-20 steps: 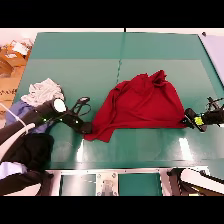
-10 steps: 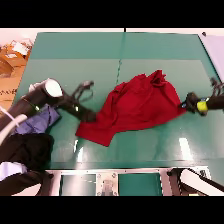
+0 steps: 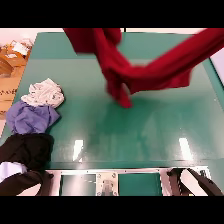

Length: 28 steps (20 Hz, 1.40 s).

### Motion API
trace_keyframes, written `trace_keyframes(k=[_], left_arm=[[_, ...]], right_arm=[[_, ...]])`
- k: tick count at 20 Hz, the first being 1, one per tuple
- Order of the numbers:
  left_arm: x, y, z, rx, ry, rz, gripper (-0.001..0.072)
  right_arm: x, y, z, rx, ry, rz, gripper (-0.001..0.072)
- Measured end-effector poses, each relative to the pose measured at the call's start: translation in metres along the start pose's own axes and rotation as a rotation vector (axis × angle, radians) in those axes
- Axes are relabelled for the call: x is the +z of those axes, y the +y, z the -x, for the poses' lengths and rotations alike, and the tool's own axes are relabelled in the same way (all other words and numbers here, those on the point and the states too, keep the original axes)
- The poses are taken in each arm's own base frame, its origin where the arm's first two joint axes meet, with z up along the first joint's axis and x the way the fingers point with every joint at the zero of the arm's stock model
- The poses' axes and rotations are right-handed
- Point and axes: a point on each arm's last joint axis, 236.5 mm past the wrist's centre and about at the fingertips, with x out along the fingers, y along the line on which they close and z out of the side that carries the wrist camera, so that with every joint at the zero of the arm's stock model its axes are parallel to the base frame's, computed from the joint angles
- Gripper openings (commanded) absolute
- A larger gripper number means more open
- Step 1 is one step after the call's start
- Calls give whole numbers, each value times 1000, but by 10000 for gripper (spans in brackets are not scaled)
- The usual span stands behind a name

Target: Fold the shirts.

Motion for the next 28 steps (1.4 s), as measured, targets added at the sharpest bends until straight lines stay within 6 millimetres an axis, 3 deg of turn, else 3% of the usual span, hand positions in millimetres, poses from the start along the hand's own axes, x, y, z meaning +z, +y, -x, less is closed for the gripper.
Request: trace_keyframes(k=[3,6,8,11,13,15,18,21,24,26,28], left_arm=[[48,17,77,170,-196,18,22],[64,34,143,316,-318,59,23],[65,40,167,363,-360,79,23],[56,53,163,408,-342,98,23],[43,65,138,430,-291,108,23],[24,83,96,452,-206,118,23],[-25,119,2,481,-21,134,23],[-95,158,-105,496,162,142,23],[-171,182,-200,456,275,179,23],[-214,187,-247,413,310,218,23],[-253,192,-278,388,349,264,24]], right_arm=[[58,41,44,-3,-203,104,11],[79,58,67,-16,-291,154,11],[82,62,72,-19,-304,163,11],[78,52,66,-27,-284,140,11],[69,34,54,-40,-248,103,11],[49,3,30,-55,-175,50,11],[3,-60,-24,-75,-38,-64,11],[-61,-126,-89,-97,111,-181,12],[-131,-188,-150,-132,254,-281,11],[-181,-223,-184,-159,341,-339,12],[-224,-252,-207,-187,406,-388,14]])
